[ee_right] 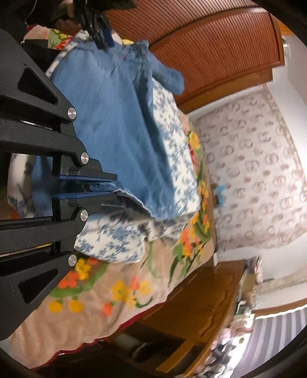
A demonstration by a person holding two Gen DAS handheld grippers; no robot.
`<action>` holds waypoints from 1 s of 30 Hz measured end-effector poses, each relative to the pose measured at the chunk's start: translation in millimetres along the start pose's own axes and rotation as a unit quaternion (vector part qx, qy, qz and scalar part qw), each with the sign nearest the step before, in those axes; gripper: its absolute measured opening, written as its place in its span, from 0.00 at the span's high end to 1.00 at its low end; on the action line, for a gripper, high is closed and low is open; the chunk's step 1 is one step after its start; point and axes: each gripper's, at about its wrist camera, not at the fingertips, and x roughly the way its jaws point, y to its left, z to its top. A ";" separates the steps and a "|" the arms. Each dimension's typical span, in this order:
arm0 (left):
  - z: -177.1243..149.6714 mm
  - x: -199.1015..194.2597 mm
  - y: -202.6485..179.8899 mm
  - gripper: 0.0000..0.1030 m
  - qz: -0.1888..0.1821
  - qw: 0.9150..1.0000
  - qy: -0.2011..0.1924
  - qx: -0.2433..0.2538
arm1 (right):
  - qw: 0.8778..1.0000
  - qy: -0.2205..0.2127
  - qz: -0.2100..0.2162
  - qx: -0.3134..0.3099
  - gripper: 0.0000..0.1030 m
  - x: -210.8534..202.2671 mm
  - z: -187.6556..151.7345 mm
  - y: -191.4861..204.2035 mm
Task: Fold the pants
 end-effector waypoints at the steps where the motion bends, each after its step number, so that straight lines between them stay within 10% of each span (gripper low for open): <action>1: -0.2 -0.4 1.1 0.38 0.000 1.000 -0.001 -0.001 | 1.000 -0.003 0.005 -0.005 0.95 -0.7 2.9 5.4; 20: 4.4 -44.1 25.4 0.38 0.025 0.999 -0.042 -0.024 | 0.972 -0.051 0.177 -0.143 0.95 -2.9 84.5 187.2; 30: -0.5 -43.5 33.9 0.38 0.026 0.998 -0.037 -0.031 | 0.972 0.022 0.178 -0.154 0.95 54.4 60.8 203.8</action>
